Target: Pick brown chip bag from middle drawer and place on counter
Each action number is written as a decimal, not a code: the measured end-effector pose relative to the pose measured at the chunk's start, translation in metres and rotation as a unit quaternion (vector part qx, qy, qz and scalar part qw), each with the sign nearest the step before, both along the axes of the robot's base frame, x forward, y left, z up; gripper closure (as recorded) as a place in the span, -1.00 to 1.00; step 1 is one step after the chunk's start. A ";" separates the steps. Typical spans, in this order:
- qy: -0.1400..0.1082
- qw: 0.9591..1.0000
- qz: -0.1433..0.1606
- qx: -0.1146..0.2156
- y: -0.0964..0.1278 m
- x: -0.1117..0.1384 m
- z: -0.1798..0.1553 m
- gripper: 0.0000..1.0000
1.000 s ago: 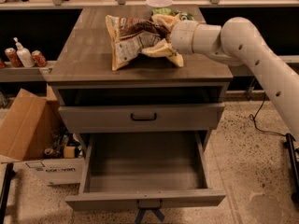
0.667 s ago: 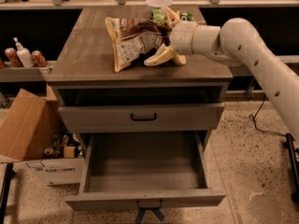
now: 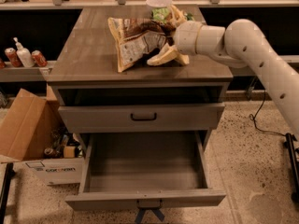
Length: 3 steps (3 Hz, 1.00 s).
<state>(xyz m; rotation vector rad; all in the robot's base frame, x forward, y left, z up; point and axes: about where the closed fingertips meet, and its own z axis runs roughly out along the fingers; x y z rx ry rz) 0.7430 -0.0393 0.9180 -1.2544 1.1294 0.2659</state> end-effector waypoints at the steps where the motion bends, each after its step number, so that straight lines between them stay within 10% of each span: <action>1: -0.033 0.999 -0.018 0.009 -0.025 -0.005 0.023 -1.00; 3: -0.125 0.992 -0.032 -0.009 -0.063 -0.049 0.083 -1.00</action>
Offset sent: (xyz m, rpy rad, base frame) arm -0.0501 -0.0879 0.1040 -0.0136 -0.3092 -0.1122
